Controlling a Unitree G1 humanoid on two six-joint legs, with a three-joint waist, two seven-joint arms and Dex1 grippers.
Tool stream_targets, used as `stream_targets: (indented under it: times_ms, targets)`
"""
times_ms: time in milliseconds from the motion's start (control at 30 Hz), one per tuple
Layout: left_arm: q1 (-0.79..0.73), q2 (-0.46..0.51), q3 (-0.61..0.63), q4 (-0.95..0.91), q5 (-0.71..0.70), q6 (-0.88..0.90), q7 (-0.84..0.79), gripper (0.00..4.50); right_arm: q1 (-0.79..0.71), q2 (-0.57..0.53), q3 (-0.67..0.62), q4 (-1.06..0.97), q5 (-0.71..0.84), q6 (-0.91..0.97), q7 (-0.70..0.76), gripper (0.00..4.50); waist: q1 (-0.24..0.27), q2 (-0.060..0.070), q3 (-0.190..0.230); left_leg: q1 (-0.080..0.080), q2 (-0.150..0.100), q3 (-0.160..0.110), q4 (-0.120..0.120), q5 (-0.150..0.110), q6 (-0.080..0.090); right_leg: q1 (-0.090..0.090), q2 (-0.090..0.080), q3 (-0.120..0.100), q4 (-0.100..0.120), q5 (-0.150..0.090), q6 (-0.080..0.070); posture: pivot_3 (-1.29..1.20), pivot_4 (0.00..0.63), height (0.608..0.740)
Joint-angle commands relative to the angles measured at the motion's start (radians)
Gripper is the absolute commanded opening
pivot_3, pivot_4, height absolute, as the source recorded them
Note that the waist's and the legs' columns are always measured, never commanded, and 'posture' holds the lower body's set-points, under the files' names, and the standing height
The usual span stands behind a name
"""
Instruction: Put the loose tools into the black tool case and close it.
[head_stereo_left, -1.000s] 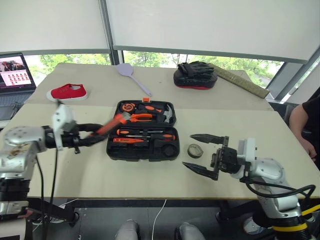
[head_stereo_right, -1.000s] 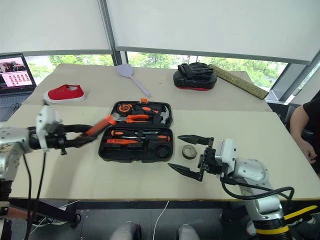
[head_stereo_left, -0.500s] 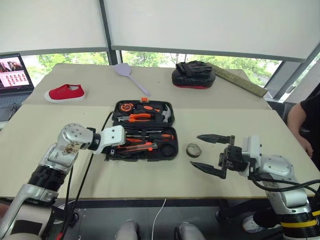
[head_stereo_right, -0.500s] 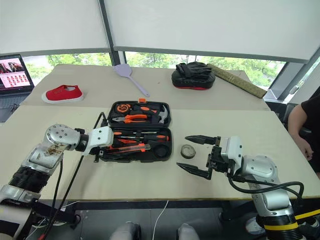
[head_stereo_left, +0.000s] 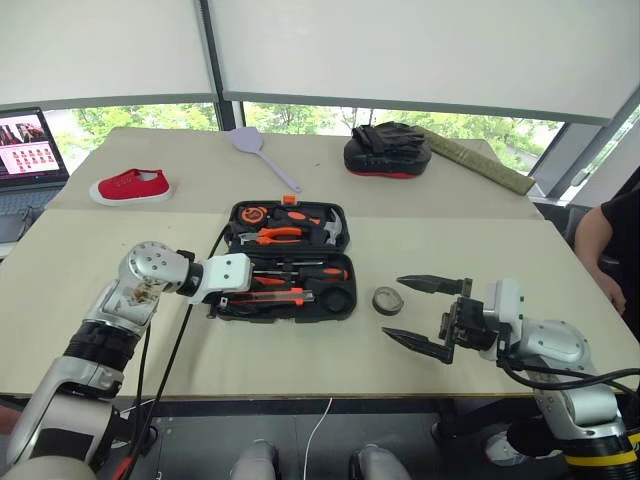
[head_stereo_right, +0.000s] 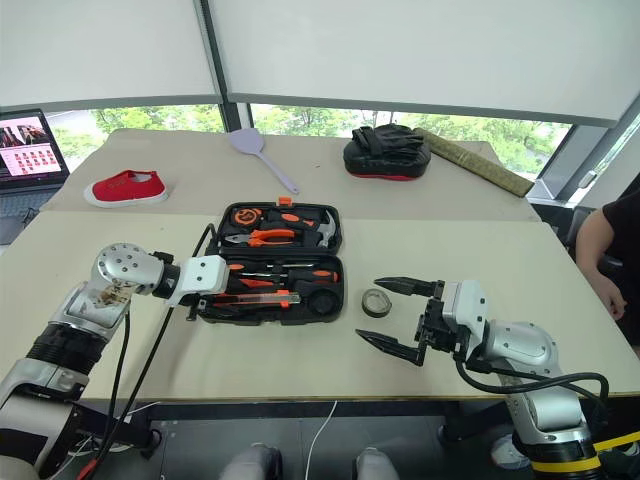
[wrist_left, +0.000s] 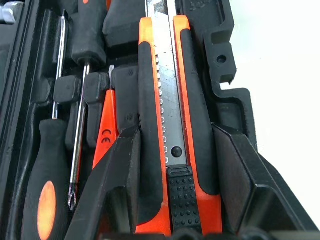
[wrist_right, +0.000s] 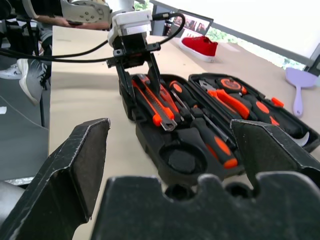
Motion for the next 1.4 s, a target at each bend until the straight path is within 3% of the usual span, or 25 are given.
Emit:
stream_targets:
  times_ms: [33, 67, 133, 300, 400, 533, 667, 967, 1400]
  targets:
    - [-0.008, -0.028, -0.021, 0.004, 0.012, 0.003, -0.004, 1.68, -0.007, 0.003, -0.030, -0.032, 0.003, -0.029, -0.005, 4.50, 0.000, 0.000, 0.000, 0.000, 0.000, 0.000, 0.000, 0.000, 0.000, 0.000, 0.000, 0.000, 0.000, 0.000, 0.000, 0.00, 0.150, 0.740]
    - [-0.010, -0.032, -0.021, 0.007, 0.015, 0.005, -0.003, 1.68, -0.007, 0.003, -0.028, -0.032, 0.003, -0.029, -0.006, 4.50, 0.001, 0.000, 0.000, 0.000, 0.000, 0.000, 0.000, 0.000, 0.000, 0.000, 0.000, 0.000, 0.000, 0.000, 0.000, 0.00, 0.150, 0.740]
    - [-0.017, -0.044, -0.013, 0.027, 0.039, -0.014, 0.042, 2.69, -0.007, 0.004, -0.026, -0.032, 0.004, -0.030, -0.006, 4.50, 0.001, 0.000, 0.000, 0.000, 0.000, 0.000, 0.000, 0.000, 0.000, 0.000, 0.000, 0.000, 0.000, 0.000, 0.000, 0.00, 0.150, 0.740]
    - [-0.031, -0.076, 0.025, 0.068, -0.015, -0.107, 0.029, 4.46, -0.015, 0.007, -0.025, -0.024, 0.002, -0.032, -0.003, 4.50, 0.000, 0.000, 0.000, 0.000, 0.000, 0.000, 0.000, 0.000, 0.000, 0.000, 0.000, 0.000, 0.000, 0.000, 0.000, 0.00, 0.150, 0.740]
    - [-0.059, -0.076, 0.054, 0.109, -0.031, -0.121, 0.022, 4.48, -0.024, 0.008, -0.027, -0.014, -0.001, -0.034, -0.001, 4.50, 0.000, 0.000, 0.000, 0.000, 0.000, 0.000, 0.000, 0.000, 0.000, 0.000, 0.000, 0.000, 0.000, 0.000, 0.000, 0.00, 0.150, 0.740]
    - [-0.096, -0.108, 0.165, 0.111, -0.213, 0.028, -0.033, 4.48, -0.038, 0.014, -0.022, 0.010, -0.008, -0.045, 0.002, 4.50, 0.001, 0.000, 0.000, 0.000, 0.000, 0.000, 0.001, 0.000, 0.000, 0.000, 0.000, -0.001, 0.000, 0.000, 0.000, 0.00, 0.150, 0.740]
    - [-0.071, -0.107, 0.208, 0.081, -0.277, 0.093, -0.053, 3.42, -0.047, 0.020, -0.018, 0.030, -0.015, -0.053, 0.002, 4.50, 0.000, 0.000, 0.000, 0.000, 0.000, -0.001, 0.002, 0.000, 0.000, 0.001, 0.000, -0.001, 0.001, 0.000, 0.001, 0.00, 0.150, 0.740]
    - [0.046, -0.161, 0.173, -0.005, -0.232, 0.121, 0.044, 0.05, -0.033, 0.041, -0.001, 0.028, -0.031, -0.048, -0.003, 4.50, 0.002, 0.000, 0.000, -0.001, 0.000, -0.001, 0.003, 0.000, 0.000, 0.001, 0.000, -0.001, 0.001, 0.000, 0.001, 0.00, 0.150, 0.740]
    - [0.130, -0.139, 0.103, 0.013, -0.121, 0.185, 0.131, 0.05, 0.009, 0.046, -0.001, -0.013, -0.027, -0.031, -0.022, 4.50, 0.001, 0.001, -0.001, 0.004, 0.000, -0.001, 0.003, 0.000, 0.000, 0.005, 0.000, -0.001, 0.001, 0.001, 0.001, 0.00, 0.150, 0.740]
